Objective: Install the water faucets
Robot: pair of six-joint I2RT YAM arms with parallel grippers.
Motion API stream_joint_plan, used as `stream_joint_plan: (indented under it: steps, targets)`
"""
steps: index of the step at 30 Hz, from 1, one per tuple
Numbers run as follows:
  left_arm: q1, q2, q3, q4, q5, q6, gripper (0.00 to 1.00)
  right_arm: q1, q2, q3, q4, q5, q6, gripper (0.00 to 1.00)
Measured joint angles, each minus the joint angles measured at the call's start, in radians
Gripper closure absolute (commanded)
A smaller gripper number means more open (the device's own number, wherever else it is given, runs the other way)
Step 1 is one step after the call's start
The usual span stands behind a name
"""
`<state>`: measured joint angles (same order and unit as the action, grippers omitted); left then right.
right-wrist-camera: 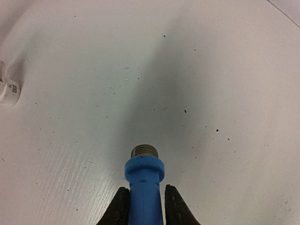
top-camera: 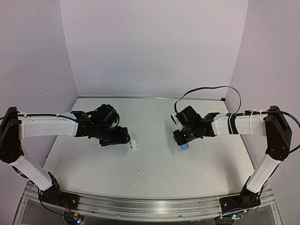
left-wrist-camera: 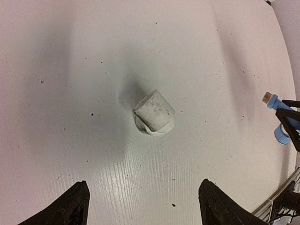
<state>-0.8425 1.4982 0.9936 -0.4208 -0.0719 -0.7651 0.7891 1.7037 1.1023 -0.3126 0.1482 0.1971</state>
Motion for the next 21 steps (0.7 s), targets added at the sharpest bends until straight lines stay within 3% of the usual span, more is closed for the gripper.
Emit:
stream_joint_plan:
  steps: [7,13,21]
  targets:
    - [0.0,0.06,0.049,-0.004,0.012,-0.033,0.15,0.002,-0.016,-0.007,0.042,-0.134,-0.039,1.0]
    - [0.0,0.121,0.074,0.0,0.028,-0.047,0.16,0.003,-0.085,-0.147,0.223,-0.29,-0.06,1.0]
    - [-0.001,0.211,0.121,-0.003,0.04,-0.074,0.16,0.003,-0.093,-0.172,0.326,-0.37,-0.079,1.0]
